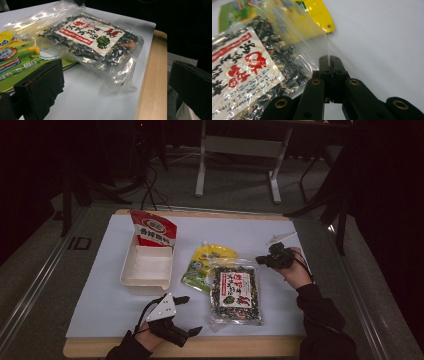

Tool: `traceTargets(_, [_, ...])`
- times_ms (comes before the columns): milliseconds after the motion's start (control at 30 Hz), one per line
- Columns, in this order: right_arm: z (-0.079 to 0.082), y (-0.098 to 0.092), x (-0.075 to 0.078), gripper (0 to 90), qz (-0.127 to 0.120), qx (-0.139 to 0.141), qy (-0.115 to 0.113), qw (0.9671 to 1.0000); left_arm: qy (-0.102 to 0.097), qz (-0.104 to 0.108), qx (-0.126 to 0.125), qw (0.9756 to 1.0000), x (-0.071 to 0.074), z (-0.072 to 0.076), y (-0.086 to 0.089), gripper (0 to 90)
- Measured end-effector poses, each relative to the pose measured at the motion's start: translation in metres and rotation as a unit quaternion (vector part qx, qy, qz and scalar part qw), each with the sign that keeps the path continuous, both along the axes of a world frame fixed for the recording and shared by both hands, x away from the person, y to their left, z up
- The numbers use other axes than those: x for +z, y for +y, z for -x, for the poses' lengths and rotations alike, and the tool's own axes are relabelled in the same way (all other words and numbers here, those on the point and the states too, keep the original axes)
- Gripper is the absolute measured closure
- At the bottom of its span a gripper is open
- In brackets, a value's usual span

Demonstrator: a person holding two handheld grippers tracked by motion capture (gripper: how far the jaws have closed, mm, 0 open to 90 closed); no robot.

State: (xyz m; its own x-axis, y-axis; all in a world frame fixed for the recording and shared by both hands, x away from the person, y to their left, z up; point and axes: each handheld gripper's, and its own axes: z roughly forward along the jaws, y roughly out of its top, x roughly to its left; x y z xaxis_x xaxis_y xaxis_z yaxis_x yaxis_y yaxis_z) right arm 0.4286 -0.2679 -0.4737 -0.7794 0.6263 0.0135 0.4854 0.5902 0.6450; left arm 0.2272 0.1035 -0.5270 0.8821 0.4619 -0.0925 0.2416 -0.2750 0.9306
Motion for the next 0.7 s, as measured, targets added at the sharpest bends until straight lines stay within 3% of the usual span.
traceTargets(100, [0.007, 0.000, 0.009, 89.9, -0.007, 0.007, -0.013, 0.9999, -0.003, -0.009, 0.006, 0.9999, 0.005, -0.001, 0.000, 1.3])
traceTargets(333, [0.024, 0.001, 0.035, 89.9, -0.020, 0.022, -0.048, 0.9984, 0.002, -0.005, 0.024, 0.9997, 0.019, -0.005, 0.003, 1.3])
traceTargets(433, [0.033, 0.002, 0.047, 89.9, -0.024, 0.033, -0.067, 0.9969, 0.008, -0.009, 0.029, 0.9995, 0.025, -0.008, 0.004, 1.3])
traceTargets(567, [0.047, 0.005, 0.061, 89.9, -0.027, 0.048, -0.086, 0.9947, 0.002, -0.019, 0.034, 0.9992, 0.033, -0.011, 0.004, 1.3])
traceTargets(700, [0.060, 0.008, 0.073, 90.0, -0.034, 0.061, -0.104, 0.9921, 0.003, -0.012, 0.039, 0.9992, 0.038, -0.016, 0.005, 1.3])
